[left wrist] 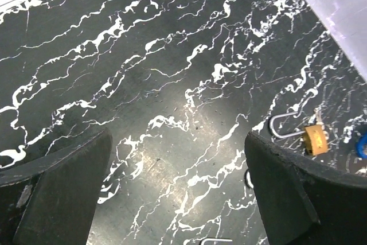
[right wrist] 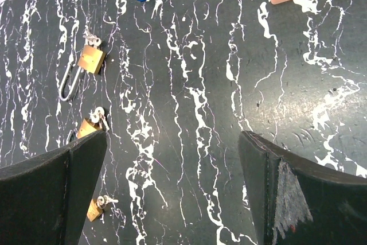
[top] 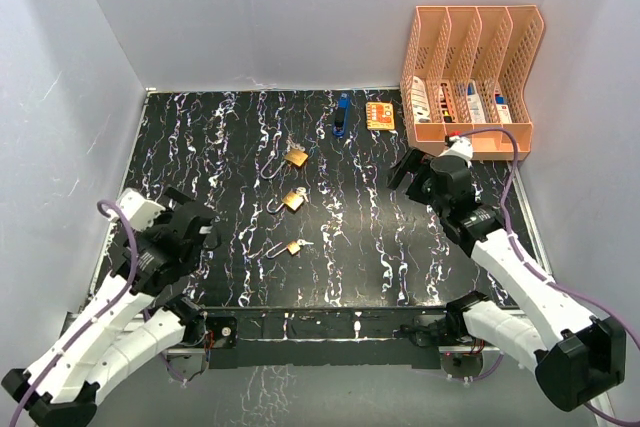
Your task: Unlock with the key
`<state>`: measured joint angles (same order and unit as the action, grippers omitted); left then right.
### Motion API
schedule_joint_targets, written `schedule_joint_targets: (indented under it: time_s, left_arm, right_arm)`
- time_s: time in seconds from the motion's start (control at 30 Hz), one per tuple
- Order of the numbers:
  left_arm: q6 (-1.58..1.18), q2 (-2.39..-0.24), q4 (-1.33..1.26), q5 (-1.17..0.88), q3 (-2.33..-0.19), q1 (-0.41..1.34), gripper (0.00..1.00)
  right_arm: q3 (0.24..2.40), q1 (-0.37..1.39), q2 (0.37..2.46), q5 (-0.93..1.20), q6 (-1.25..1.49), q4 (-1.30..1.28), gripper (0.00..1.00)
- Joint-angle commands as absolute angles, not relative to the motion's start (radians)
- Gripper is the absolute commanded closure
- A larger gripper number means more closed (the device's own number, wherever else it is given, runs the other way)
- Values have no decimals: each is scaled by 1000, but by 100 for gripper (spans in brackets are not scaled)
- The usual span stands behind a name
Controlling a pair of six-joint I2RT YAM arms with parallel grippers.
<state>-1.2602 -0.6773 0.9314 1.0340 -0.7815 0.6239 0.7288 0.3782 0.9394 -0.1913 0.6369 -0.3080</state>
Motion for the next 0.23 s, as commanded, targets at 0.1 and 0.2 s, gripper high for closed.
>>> schedule_joint_targets:
  time_s: [0.1, 0.2]
  left_arm:
    - [-1232, -608, 898, 1033, -762, 621, 2]
    - [-1193, -623, 883, 1063, -772, 621, 2]
  right_arm:
    - [771, 375, 931, -230, 644, -330, 2]
    - [774, 376, 938, -231, 647, -325, 2]
